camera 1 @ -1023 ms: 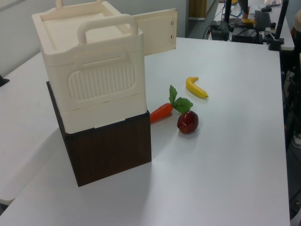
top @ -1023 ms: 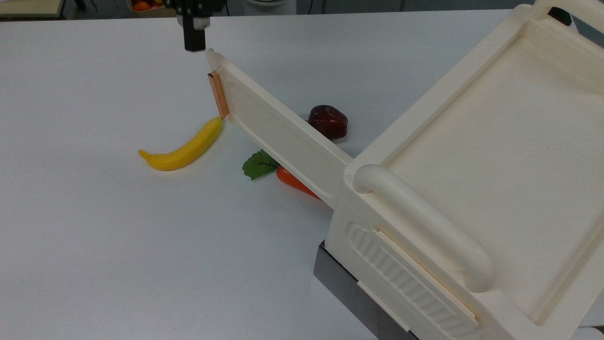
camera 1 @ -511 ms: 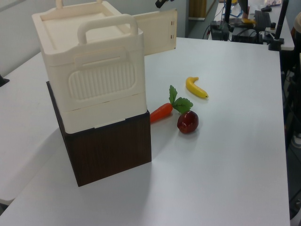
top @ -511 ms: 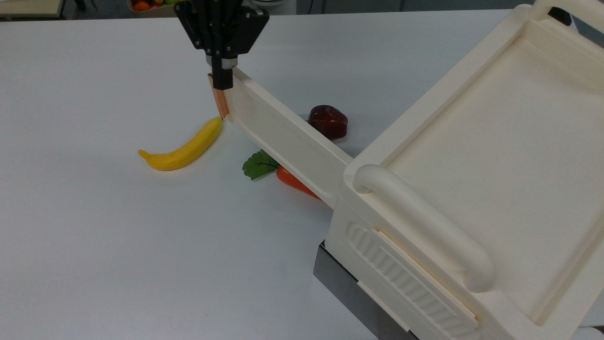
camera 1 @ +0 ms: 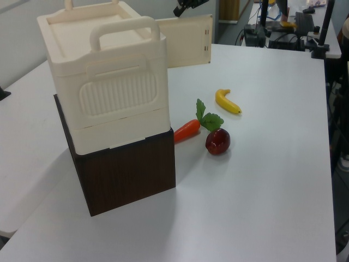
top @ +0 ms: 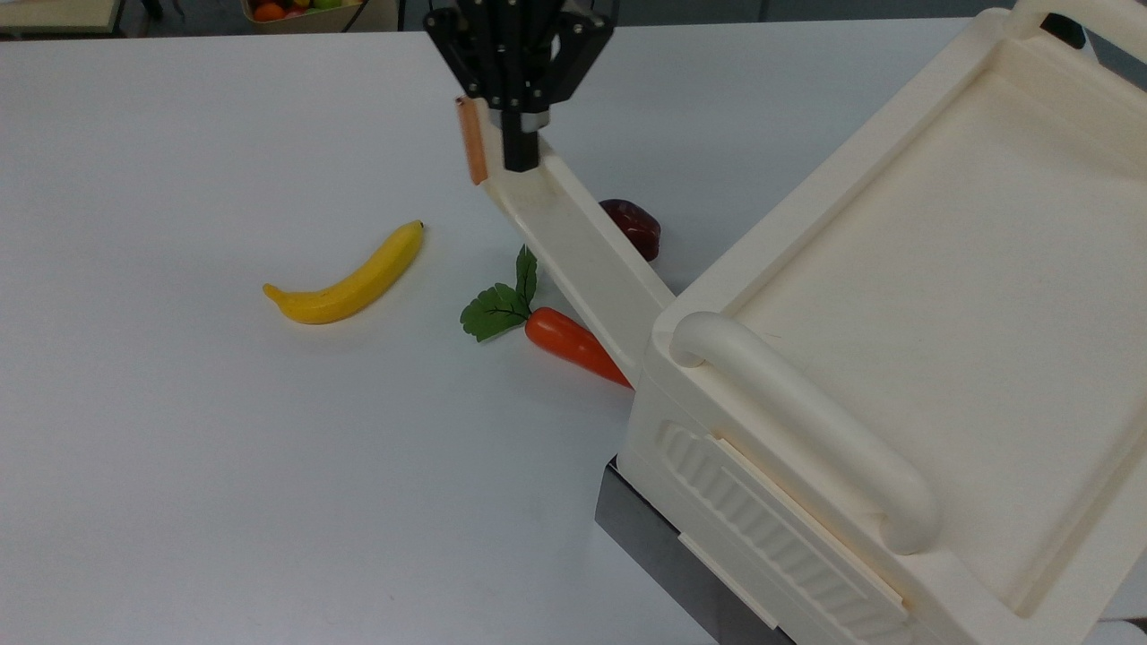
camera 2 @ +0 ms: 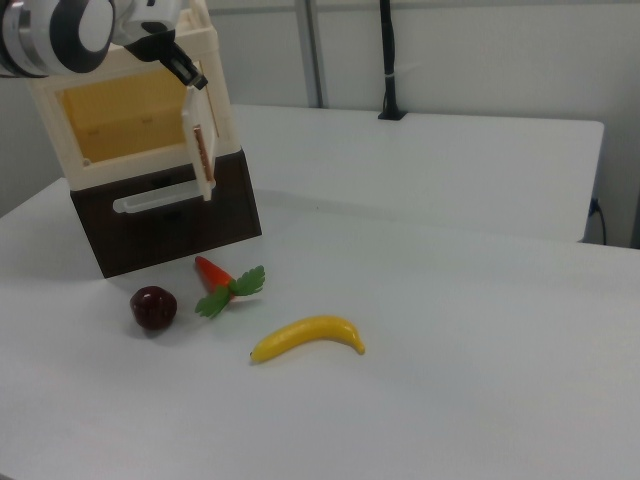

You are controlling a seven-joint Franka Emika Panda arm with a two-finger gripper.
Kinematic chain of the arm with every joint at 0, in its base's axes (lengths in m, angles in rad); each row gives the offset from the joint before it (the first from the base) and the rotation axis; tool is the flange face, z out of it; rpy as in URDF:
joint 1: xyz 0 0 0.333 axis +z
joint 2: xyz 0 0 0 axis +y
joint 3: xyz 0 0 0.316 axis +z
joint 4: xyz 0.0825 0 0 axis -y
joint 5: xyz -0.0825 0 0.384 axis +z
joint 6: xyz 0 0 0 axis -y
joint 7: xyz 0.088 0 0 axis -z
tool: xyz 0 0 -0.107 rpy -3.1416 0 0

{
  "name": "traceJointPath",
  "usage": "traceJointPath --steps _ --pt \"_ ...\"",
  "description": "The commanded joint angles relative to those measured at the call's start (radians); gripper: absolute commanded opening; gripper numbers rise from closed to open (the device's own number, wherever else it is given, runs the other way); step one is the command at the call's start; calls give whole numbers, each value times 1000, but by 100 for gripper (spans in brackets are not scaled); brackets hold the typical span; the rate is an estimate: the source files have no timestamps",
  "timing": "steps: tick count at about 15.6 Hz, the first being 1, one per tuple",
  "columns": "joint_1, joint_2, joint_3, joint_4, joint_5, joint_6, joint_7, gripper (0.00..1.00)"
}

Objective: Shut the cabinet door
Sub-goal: 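Push the door edge with the gripper, swinging it shut against the cabinet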

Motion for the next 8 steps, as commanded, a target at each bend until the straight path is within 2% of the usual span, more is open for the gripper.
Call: traceJointPath --steps 1,8 --pt "49 -17 -5 -24 -21 5 80 0" --pt "154 -18 -5 -29 -21 5 163 0"
